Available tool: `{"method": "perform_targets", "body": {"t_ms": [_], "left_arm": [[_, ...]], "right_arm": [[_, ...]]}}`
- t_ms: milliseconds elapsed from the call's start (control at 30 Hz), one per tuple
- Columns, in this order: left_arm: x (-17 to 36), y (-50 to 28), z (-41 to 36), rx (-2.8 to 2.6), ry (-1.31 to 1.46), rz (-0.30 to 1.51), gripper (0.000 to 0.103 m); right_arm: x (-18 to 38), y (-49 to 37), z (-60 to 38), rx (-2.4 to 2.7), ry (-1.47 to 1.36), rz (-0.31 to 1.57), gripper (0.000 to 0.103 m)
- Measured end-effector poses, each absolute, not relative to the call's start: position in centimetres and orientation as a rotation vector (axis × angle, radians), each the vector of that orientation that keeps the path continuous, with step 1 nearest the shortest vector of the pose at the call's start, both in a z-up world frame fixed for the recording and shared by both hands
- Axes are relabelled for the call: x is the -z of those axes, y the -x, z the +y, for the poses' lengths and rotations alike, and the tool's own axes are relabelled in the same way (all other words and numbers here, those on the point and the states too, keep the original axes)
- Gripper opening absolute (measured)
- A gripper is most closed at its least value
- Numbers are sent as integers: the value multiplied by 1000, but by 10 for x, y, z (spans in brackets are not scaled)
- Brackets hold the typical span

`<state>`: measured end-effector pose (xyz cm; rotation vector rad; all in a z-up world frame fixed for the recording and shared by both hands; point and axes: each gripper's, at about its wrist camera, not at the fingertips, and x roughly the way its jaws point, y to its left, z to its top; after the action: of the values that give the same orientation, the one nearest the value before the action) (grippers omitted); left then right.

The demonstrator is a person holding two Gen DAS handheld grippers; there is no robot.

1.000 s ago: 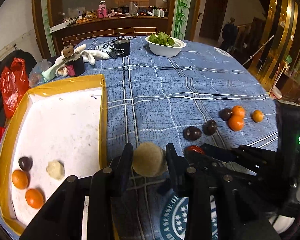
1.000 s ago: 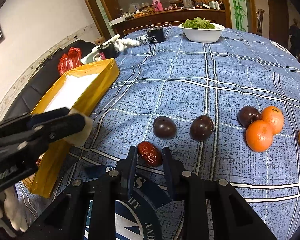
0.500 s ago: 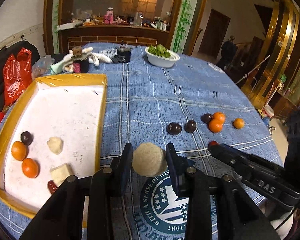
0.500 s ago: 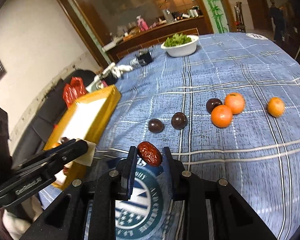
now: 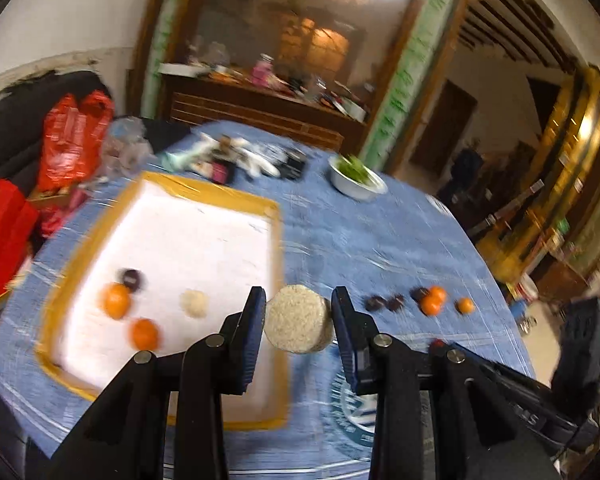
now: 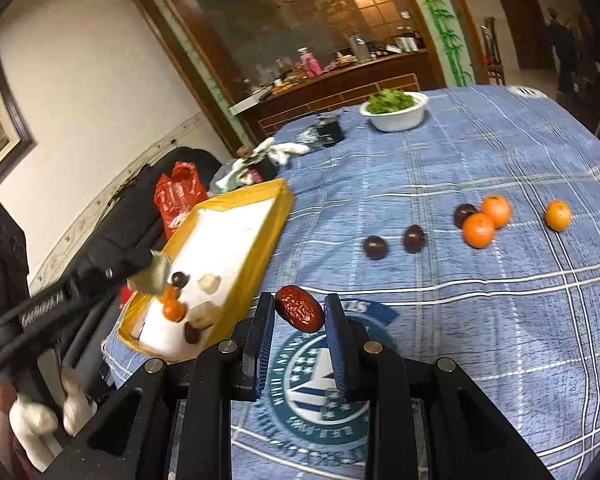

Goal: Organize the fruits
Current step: 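Carry the slice into the tray and open the left tool, then carry the red date into the tray and open the right tool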

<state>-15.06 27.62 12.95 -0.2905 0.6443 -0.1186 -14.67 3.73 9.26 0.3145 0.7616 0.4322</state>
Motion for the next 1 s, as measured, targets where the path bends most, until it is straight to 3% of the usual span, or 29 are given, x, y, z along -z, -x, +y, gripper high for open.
{"method": "perform_targets", "body": {"t_ms": [333,533,700,933,1000], "left_arm": [[-97,151,391,-95,453,668,33],[-73,142,406,-70,493,709,33],[-65,138,410,-59,501,713,30],[-57,136,406,-71,509,743,30],[-61,139,406,-72,509,736,30]], "right_arm": [[-106,132,126,-596,-214,818,29],[-91,102,176,-607,-115,867,29],[-84,100,152,-558,-121,891,29],[-28,115,138,-502,-21,1017,29],[-28,119,141,-481,36,984,35]]}}
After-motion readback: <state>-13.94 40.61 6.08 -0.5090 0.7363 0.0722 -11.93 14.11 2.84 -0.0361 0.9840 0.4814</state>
